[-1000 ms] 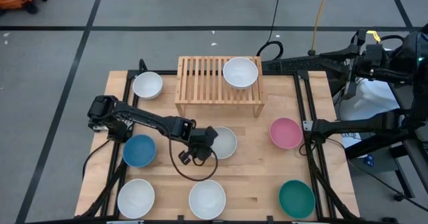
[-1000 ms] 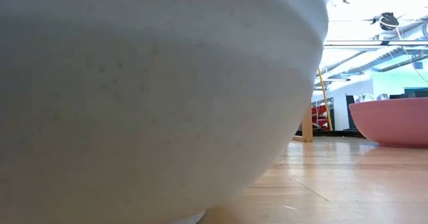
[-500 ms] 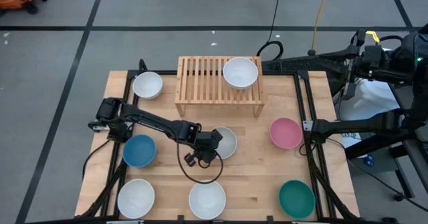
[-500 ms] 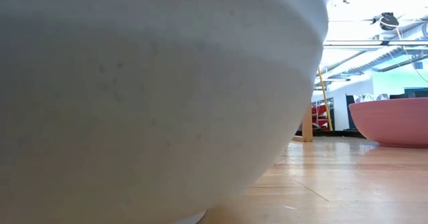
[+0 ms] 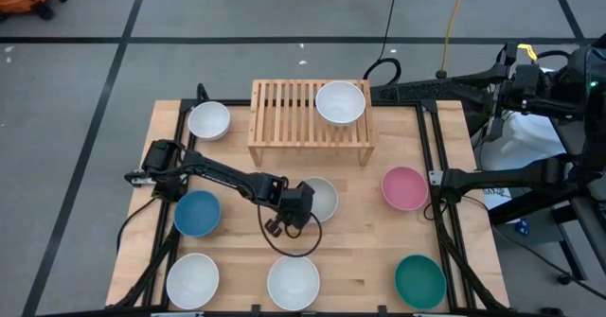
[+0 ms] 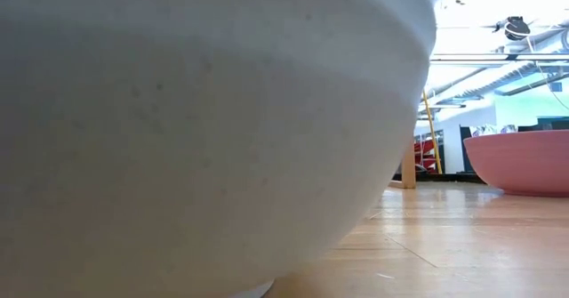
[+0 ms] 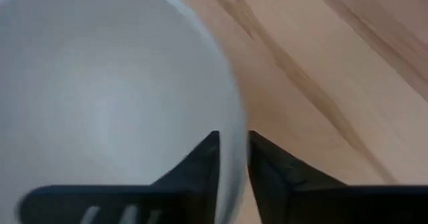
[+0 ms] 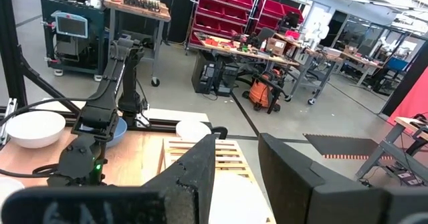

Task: Place and stack bowls onto a shelf
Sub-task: Put the white bowl on the shelf

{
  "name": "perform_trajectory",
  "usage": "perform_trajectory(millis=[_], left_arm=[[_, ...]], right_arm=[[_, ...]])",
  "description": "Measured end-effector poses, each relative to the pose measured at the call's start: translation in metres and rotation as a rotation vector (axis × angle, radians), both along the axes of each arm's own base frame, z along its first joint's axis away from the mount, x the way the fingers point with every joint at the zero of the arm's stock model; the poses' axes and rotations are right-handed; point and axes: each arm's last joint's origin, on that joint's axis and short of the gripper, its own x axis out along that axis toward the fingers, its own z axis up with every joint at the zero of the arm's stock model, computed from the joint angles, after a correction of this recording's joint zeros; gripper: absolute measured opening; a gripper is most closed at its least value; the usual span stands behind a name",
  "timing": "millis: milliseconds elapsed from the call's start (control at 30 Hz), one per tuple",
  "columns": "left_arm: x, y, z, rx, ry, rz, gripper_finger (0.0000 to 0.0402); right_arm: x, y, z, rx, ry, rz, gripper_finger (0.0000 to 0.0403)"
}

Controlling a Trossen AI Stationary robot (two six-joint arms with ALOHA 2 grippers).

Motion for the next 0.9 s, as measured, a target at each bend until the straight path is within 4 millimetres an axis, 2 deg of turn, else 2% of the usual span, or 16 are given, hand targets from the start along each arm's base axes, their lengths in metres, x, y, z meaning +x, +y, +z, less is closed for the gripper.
perform_trajectory(millis=[133, 333, 433, 600, 700, 900], left_arm=[[0.000, 0.000, 0.000, -0.026, 0.001, 0.056, 0.0014], [0.004, -0.001, 0.003, -0.139, -0.017, 0.266, 0.0007], [0.006, -0.001, 0.014, -0.170, -0.020, 0.347, 0.0006], [0.013, 0.000, 0.054, -0.131, -0.082, 0.464, 0.0005], [0.017, -0.002, 0.085, -0.124, -0.103, 0.488, 0.0005], [0.012, -0.004, 0.153, -0.148, -0.113, 0.576, 0.0005]], right_arm=[[0.000, 0.000, 0.000, 0.000, 0.000, 0.000, 0.0109], [0.000, 0.000, 0.000, 0.000, 0.000, 0.000, 0.0109], [0.000, 0.000, 0.000, 0.001, 0.000, 0.000, 0.0109], [0.000, 0.000, 0.000, 0.000, 0.000, 0.000, 0.0109], [0.000, 0.000, 0.000, 0.000, 0.000, 0.000, 0.0109], [0.000, 0.000, 0.000, 0.010, -0.002, -0.002, 0.0109]])
